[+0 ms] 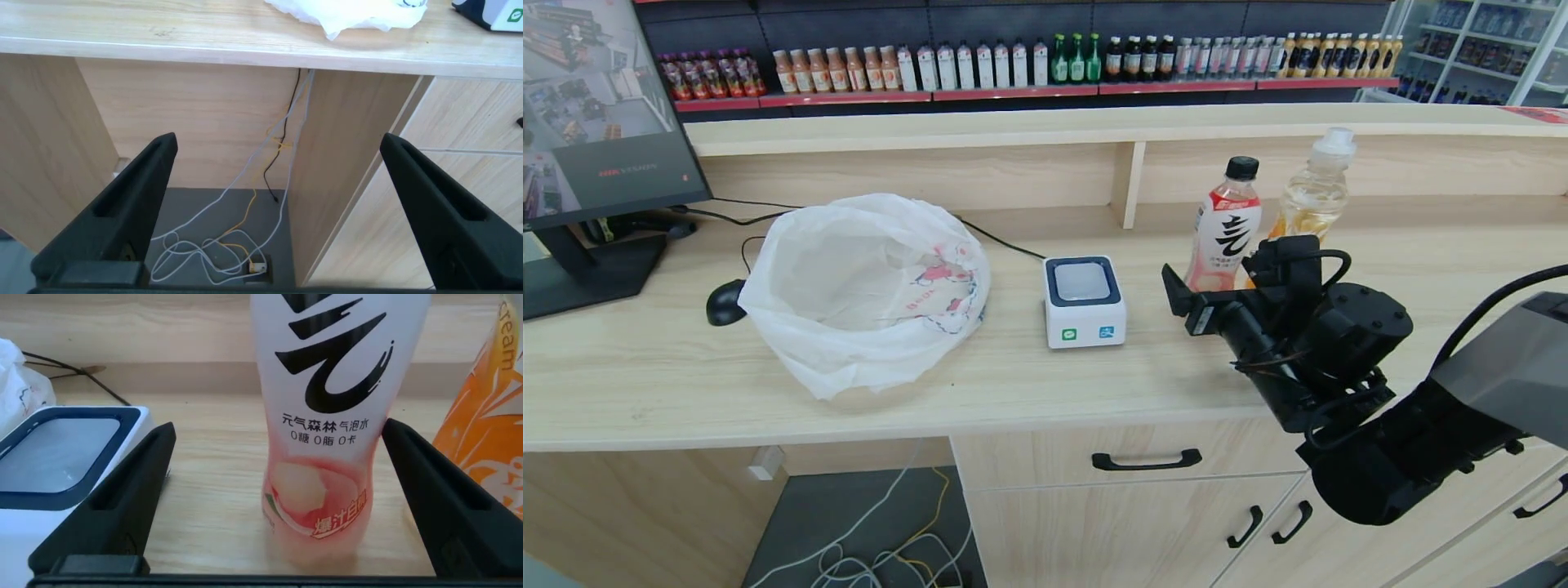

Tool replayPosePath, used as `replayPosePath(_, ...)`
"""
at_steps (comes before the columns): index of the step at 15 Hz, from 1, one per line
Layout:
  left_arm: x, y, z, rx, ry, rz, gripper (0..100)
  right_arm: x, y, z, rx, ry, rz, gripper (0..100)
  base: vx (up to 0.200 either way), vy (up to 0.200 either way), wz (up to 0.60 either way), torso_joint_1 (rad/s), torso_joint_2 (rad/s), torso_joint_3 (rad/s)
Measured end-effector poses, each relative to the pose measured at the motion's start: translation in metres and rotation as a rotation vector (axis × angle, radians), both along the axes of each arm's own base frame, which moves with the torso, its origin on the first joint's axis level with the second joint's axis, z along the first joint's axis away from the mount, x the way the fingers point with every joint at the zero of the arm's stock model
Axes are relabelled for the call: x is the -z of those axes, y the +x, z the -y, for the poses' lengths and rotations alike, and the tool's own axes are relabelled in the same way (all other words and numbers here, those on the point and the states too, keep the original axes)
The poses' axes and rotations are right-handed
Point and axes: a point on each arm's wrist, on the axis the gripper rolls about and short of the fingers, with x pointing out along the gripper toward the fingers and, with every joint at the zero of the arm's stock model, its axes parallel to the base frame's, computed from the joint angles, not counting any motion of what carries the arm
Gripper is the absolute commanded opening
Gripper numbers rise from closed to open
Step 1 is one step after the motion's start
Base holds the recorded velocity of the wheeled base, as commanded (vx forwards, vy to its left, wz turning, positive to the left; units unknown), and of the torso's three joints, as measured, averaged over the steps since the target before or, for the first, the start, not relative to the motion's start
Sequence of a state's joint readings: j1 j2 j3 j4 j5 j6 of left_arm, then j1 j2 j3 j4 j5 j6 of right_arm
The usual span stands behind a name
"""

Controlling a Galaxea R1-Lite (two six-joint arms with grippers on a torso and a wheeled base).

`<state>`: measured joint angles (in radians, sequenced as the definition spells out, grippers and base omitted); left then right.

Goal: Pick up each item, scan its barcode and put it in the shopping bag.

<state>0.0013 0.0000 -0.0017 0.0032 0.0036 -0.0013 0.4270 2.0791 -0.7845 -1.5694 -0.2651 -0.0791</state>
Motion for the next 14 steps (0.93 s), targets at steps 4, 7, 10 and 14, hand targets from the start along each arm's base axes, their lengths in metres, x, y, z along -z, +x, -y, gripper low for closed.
replayPosePath(4,0.000,0.000,0.000,0.000,0.000,0.000,100,0.001,0.005,0.006,0.019,-0.010,-0.019,100,0.000,0.000,0.00,0.000,0.00,0.000)
replayPosePath(7,0.000,0.000,0.000,0.000,0.000,0.000,100,-0.006,0.015,0.005,0.020,-0.015,-0.035,100,0.000,0.000,0.00,0.000,0.00,0.000)
replayPosePath(10,0.000,0.000,0.000,0.000,0.000,0.000,100,-0.017,0.028,0.005,0.024,-0.019,-0.045,100,0.000,0.000,0.00,0.000,0.00,0.000)
replayPosePath(14,0.000,0.000,0.000,0.000,0.000,0.000,100,-0.020,0.040,0.005,0.022,-0.020,-0.041,100,0.000,0.000,0.00,0.000,0.00,0.000)
